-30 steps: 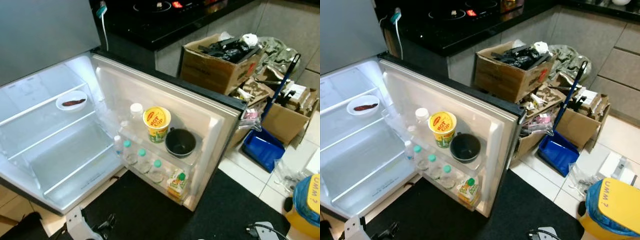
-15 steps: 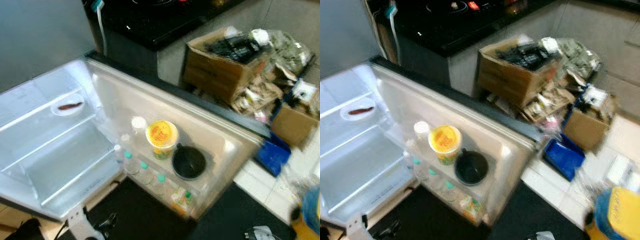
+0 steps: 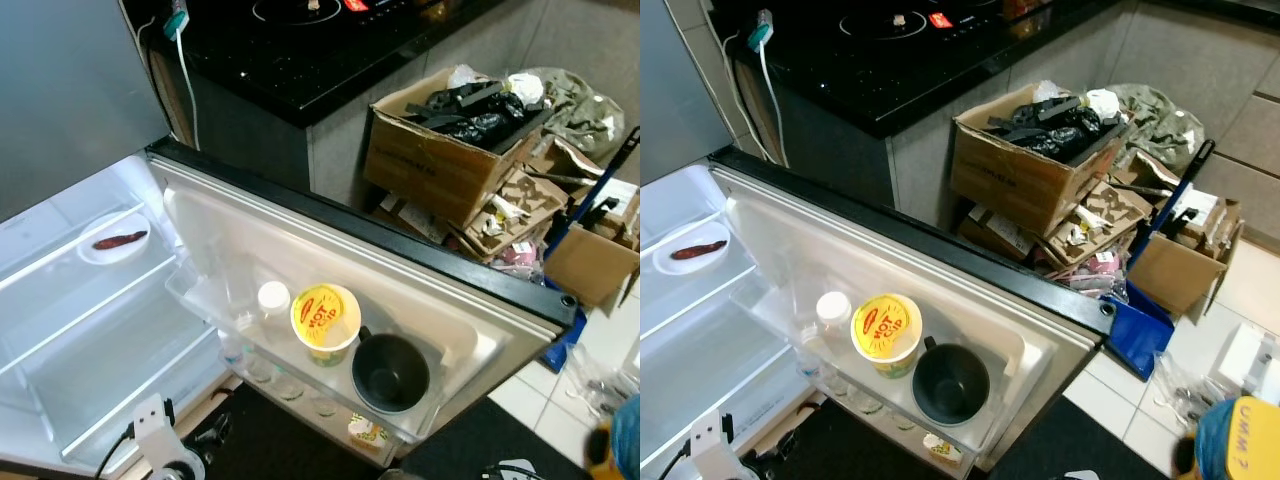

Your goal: Restocking fridge

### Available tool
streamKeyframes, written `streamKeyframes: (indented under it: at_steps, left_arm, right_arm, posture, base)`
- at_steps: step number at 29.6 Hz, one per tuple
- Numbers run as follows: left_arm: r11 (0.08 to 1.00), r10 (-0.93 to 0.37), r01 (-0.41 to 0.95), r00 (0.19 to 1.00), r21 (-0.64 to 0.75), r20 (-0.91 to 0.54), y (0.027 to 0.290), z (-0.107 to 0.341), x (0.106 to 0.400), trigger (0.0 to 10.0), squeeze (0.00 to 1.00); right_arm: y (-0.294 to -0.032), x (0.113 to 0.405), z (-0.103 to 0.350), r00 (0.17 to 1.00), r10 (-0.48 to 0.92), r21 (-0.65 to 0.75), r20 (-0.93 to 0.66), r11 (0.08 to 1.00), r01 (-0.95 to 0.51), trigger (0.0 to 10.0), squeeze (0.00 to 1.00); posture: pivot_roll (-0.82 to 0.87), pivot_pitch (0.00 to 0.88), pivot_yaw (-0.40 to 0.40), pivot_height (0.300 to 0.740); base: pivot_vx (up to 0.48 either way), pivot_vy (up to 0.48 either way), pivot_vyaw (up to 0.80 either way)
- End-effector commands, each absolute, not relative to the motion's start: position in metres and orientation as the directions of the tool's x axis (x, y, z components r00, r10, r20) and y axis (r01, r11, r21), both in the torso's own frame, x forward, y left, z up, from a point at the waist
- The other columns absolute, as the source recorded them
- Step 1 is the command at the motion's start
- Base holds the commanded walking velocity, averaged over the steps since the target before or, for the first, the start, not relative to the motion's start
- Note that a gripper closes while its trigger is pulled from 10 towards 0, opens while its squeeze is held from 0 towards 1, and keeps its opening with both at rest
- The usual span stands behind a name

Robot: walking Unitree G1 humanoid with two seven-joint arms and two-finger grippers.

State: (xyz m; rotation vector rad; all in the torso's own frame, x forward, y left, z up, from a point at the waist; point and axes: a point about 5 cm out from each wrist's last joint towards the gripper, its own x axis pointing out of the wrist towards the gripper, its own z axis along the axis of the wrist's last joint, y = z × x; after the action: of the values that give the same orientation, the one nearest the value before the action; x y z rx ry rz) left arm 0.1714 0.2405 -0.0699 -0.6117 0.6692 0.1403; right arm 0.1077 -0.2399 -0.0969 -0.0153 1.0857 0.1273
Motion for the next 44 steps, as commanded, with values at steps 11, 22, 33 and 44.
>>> streamKeyframes:
  at_steps: [11, 22, 33, 44]
  left_arm:
    - [0.801, -0.061, -0.331, 0.784, -0.499, -0.618, 0.241, -0.071, 0.168, 10.0, 0.00]
    - [0.796, -0.057, -0.358, 0.757, -0.488, -0.650, 0.240, -0.075, 0.163, 10.0, 0.00]
    - [0.793, -0.042, -0.397, 0.722, -0.463, -0.691, 0.240, -0.081, 0.150, 10.0, 0.00]
    - [0.791, -0.028, -0.406, 0.724, -0.458, -0.690, 0.242, -0.080, 0.151, 10.0, 0.00]
  right_arm:
    - [-0.240, 0.102, -0.099, 0.438, 0.099, 0.056, -0.893, 0.992, -0.111, 10.0, 0.00]
    - [-0.239, 0.101, -0.099, 0.432, 0.101, 0.056, -0.896, 0.992, -0.116, 10.0, 0.00]
    - [-0.239, 0.100, -0.099, 0.424, 0.106, 0.059, -0.900, 0.991, -0.121, 10.0, 0.00]
    - [-0.237, 0.100, -0.100, 0.417, 0.109, 0.061, -0.903, 0.990, -0.128, 10.0, 0.00]
  posture:
    - [-0.06, 0.104, 0.012, 0.740]
    - [-0.06, 0.105, 0.014, 0.740]
    - [-0.06, 0.106, 0.011, 0.740]
    - [-0.06, 0.104, 0.010, 0.740]
  base:
    - [0.000, 0.000, 0.00]
    - [0.000, 0.000, 0.00]
    - [0.000, 0.000, 0.00]
    - [0.000, 0.000, 0.00]
